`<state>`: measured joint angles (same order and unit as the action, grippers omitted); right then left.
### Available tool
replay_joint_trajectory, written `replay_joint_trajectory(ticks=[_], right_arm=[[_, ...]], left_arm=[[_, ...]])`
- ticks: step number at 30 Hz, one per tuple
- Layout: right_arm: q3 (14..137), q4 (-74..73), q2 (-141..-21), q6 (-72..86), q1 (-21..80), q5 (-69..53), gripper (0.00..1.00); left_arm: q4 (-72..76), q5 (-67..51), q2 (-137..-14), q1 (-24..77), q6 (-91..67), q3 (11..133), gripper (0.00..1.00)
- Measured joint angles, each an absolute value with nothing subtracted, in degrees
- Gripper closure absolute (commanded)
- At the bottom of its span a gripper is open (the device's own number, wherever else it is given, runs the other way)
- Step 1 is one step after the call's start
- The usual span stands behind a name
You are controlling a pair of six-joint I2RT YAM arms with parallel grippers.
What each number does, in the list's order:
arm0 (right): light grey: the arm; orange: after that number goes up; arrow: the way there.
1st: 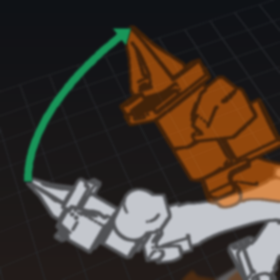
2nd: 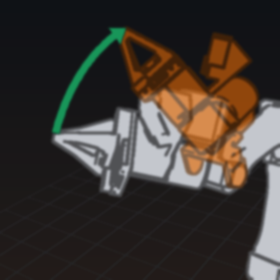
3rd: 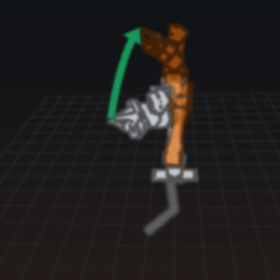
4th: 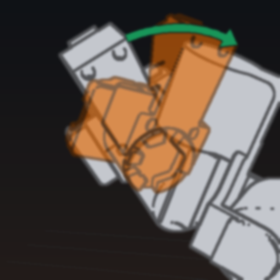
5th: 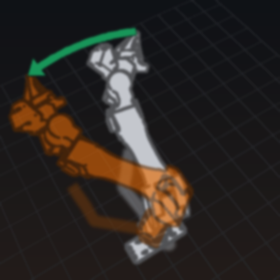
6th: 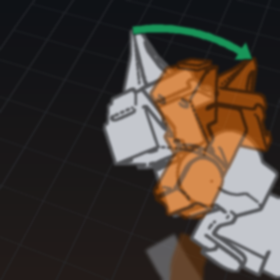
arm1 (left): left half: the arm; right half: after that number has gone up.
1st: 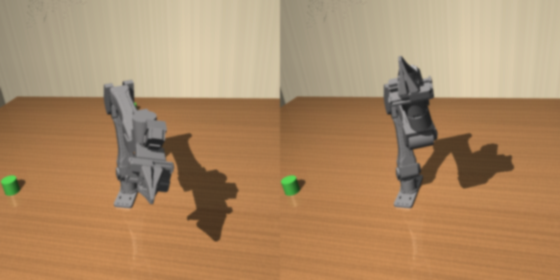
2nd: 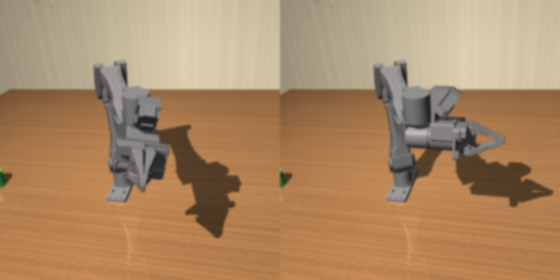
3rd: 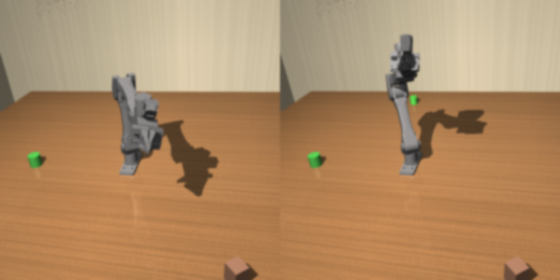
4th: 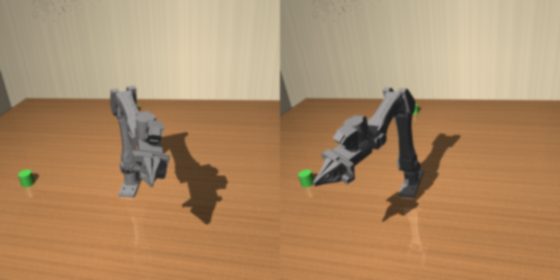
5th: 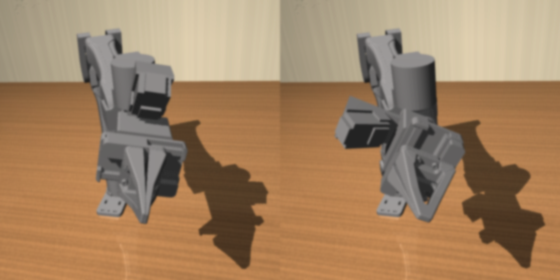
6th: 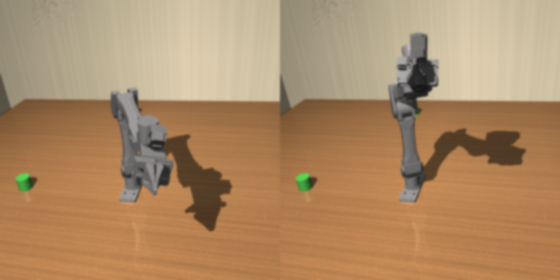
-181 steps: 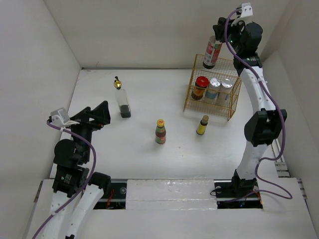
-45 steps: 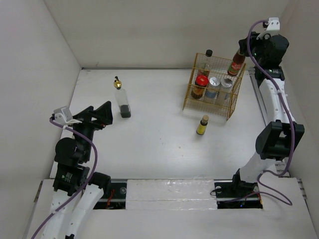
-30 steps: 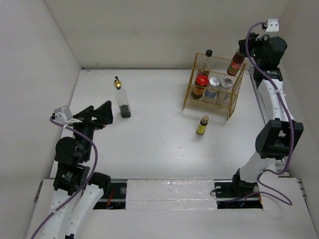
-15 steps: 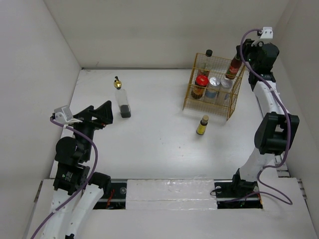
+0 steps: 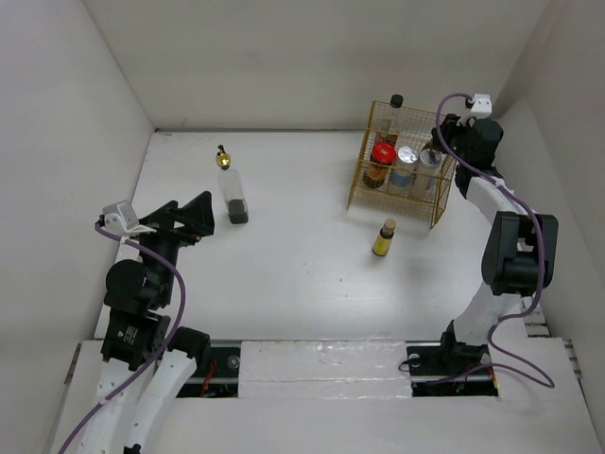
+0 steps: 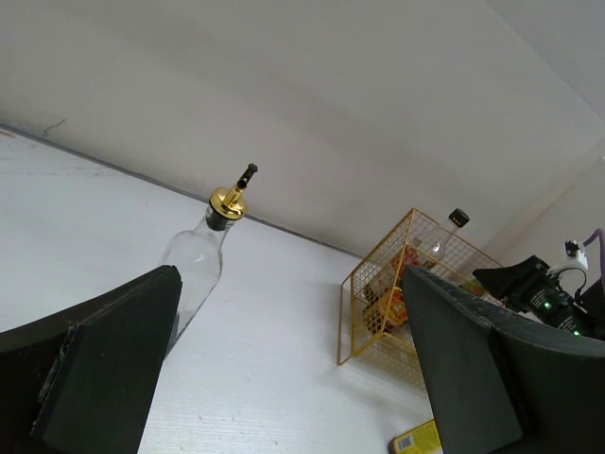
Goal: Organize the condiment bottles
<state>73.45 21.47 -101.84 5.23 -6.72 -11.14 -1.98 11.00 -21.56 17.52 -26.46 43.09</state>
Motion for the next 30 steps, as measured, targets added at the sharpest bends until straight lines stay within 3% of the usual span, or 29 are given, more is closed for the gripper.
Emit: replay_joint_trajectory(ticks=[5, 9, 11, 20, 25, 30], right_arm=[[72.4, 23.3, -101.8, 5.9, -6.7, -11.1, 0.68], [72.4, 23.4, -101.8, 6.0, -6.7, -11.1, 0.45], [72.4, 24.5, -101.8, 6.2, -6.7, -11.1, 0.41], [72.8, 24.9, -101.8, 6.3, -6.7, -11.1, 0.39], [72.9, 24.7, -101.2, 6.3, -6.3, -11.1, 0.25], [75.3, 22.4, -96.6, 5.1, -4.8, -11.5, 0.23]], left_arm=[[-2.0, 11.0, -21.6, 17.5, -26.5, 43.1, 0.00], [-2.0, 11.0, -21.5, 17.5, -26.5, 43.1, 0.00], [-2.0, 11.0, -21.5, 17.5, -26.5, 43.1, 0.00], [-2.0, 11.2, -21.1, 17.5, -26.5, 43.1, 0.00], [-2.0, 11.4, -20.9, 17.5, -26.5, 43.1, 0.00], [-2.0, 11.4, -20.9, 17.5, -26.5, 43.1, 0.00]])
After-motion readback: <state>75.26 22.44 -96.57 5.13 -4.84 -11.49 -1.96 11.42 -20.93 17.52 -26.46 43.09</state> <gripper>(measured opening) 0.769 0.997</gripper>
